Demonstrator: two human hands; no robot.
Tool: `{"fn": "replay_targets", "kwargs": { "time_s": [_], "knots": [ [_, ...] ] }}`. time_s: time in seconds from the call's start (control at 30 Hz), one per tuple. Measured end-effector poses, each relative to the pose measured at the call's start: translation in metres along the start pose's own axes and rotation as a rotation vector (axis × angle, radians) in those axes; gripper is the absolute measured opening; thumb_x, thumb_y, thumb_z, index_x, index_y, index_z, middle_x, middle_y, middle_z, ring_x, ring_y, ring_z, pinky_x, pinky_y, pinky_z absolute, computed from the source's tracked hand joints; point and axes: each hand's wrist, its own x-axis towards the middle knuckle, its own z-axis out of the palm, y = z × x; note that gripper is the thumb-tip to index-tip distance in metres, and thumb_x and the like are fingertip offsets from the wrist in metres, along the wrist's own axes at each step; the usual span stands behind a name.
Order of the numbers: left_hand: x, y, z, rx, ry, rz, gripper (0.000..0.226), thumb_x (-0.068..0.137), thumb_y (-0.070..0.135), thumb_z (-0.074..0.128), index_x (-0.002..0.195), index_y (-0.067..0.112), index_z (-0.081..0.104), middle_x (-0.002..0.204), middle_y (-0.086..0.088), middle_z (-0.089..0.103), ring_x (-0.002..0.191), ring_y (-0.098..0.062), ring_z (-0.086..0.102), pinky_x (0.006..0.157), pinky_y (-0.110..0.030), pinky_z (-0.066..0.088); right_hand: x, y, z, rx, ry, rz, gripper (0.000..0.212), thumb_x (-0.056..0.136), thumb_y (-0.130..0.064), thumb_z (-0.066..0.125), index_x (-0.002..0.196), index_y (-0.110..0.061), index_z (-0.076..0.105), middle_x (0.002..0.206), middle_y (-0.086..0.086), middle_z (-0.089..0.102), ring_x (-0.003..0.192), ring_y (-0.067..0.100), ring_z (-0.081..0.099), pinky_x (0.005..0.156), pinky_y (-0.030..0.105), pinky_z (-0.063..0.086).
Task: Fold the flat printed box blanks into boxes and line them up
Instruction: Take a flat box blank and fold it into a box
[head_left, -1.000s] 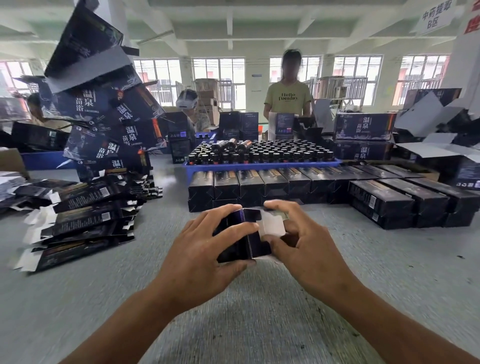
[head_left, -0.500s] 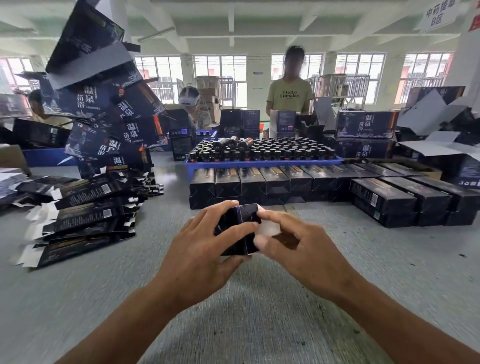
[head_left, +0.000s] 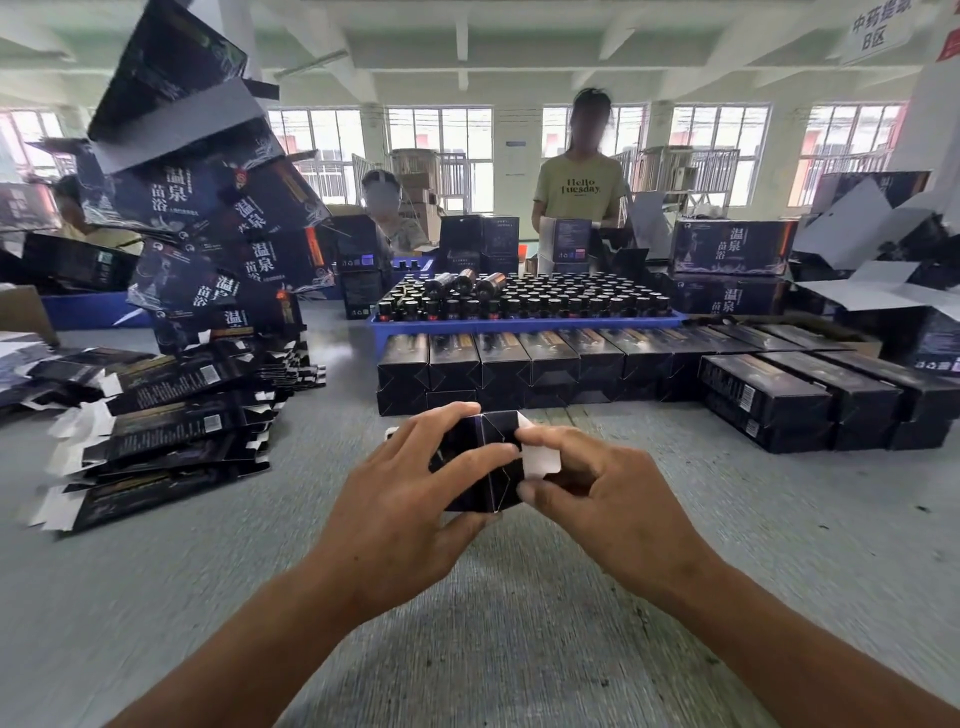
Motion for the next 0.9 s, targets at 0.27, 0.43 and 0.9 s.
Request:
{"fn": "replay_targets", "kwargs": {
  "time_s": [0.27,0.43,0.9],
  "knots": [
    [0.001,0.001,0.001,0.030,0.017,0.003,0.050,0.082,0.041,0.064,0.131,0.034,0.057,0.145,-0.008,0.048,0.123,-0.029,0.055,0.081,-0.037,0.055,0.001,0.001,-0.001,0.142,0.013,0.057,0.054,0.087,-0.018,0.078,0.128,-0.038,0.050,0.100,-0.017,0.075,0.089,0.000,0.072,0.075,0.015,0.056],
    [0.000,0.001,0.001,0.031,0.027,-0.015,0.053,0.078,0.036,0.072,0.128,0.031,0.058,0.143,-0.011,0.051,0.119,-0.031,0.059,0.078,-0.039,0.058,0.001,-0.002,-0.001,0.118,-0.026,0.033,0.049,0.094,-0.007,0.065,0.130,-0.039,0.058,0.114,-0.015,0.073,0.091,0.008,0.073,0.074,0.031,0.062],
    [0.000,0.013,0.002,-0.033,0.049,-0.058,0.088,0.077,0.042,0.073,0.152,0.016,0.036,0.142,0.002,0.053,0.124,-0.013,0.051,0.092,-0.025,0.047,0.004,-0.003,-0.001,0.303,-0.018,0.187,0.011,0.090,-0.023,0.073,0.101,-0.022,0.075,0.089,-0.006,0.077,0.084,0.011,0.073,0.075,0.025,0.060]
  ]
}}
